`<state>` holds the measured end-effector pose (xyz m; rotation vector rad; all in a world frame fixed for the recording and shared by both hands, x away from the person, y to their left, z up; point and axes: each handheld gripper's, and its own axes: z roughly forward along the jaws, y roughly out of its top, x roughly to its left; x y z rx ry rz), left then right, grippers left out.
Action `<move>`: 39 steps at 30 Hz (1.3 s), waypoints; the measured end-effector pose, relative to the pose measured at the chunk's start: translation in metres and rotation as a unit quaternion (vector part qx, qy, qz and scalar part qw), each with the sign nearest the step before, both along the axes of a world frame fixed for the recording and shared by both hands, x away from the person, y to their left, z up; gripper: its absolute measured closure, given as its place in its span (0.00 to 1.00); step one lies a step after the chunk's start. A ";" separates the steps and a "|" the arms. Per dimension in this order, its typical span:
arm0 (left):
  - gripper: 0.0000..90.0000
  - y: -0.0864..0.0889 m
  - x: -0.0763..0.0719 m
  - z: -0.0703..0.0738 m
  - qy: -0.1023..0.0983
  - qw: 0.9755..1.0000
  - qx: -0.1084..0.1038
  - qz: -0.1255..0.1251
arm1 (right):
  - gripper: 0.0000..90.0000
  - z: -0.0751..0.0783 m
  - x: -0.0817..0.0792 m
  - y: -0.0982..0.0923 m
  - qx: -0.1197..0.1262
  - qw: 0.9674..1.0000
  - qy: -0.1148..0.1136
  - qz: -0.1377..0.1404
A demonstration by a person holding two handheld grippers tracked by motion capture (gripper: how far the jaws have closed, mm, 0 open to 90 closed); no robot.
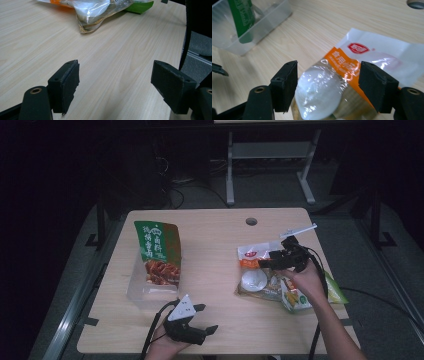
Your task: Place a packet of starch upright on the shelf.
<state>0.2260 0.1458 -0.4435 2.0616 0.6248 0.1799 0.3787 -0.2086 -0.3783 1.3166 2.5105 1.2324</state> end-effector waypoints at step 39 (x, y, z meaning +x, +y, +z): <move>0.25 0.003 0.001 0.001 -0.003 1.000 0.003 0.003 | 0.45 -0.053 0.031 -0.022 -0.032 0.996 0.079 -0.032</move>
